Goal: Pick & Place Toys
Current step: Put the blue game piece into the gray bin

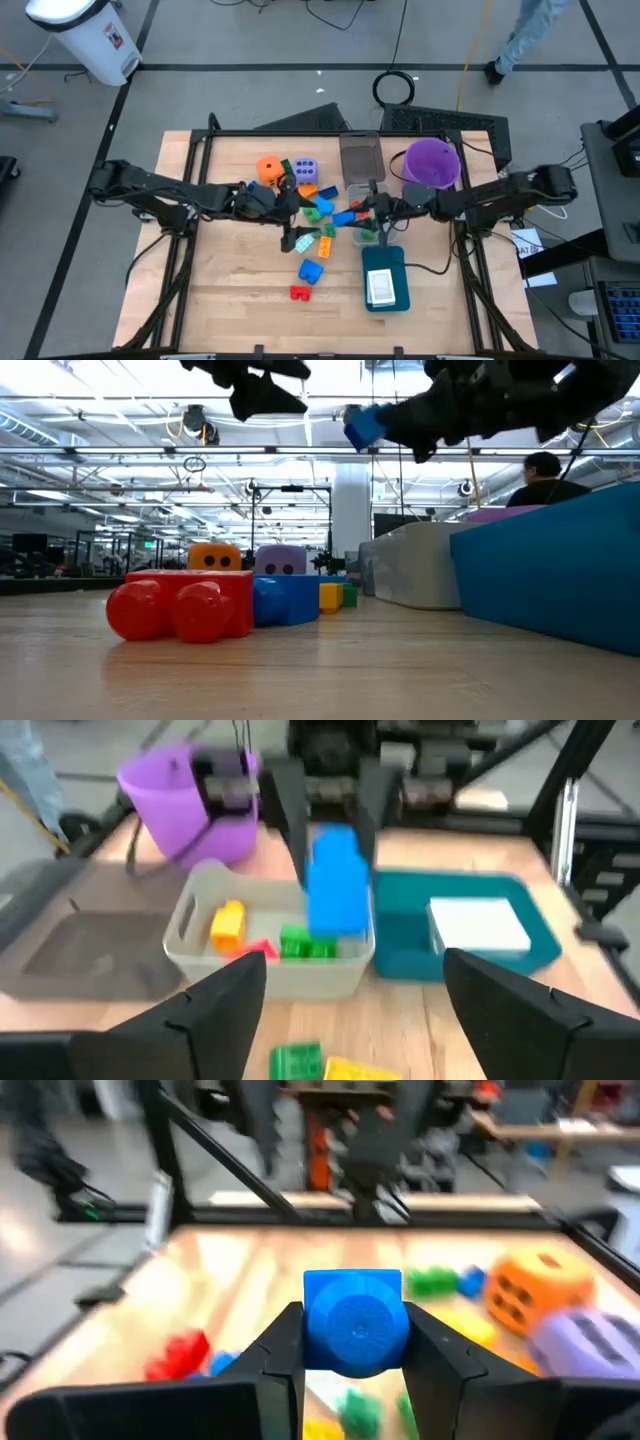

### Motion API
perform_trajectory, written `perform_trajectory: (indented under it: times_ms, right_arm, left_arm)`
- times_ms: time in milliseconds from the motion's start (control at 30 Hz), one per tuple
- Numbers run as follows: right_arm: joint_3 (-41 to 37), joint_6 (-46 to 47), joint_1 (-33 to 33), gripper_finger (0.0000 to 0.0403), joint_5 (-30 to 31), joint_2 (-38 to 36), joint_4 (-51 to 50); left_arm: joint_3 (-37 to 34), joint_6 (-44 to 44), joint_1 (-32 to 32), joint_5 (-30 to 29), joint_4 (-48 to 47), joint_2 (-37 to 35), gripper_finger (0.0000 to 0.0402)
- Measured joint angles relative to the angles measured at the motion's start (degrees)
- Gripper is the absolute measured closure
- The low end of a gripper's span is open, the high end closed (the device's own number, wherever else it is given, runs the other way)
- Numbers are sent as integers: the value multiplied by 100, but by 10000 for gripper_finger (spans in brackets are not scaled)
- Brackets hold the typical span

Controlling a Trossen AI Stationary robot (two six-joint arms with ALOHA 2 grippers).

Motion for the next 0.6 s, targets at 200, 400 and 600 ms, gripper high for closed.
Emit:
perform_trajectory:
  times_ms: [200,400,600]
  right_arm:
    - [0,80,-4,311,728,-894,-1947]
    - [0,372,-7,311,1706,-1226,-3418]
    - [-4,451,-146,293,1793,-876,-3765]
  left_arm:
    - [-6,4,-16,7,-25,268,89]
    - [-6,9,44,7,163,435,86]
    - [-6,-9,141,9,219,474,91]
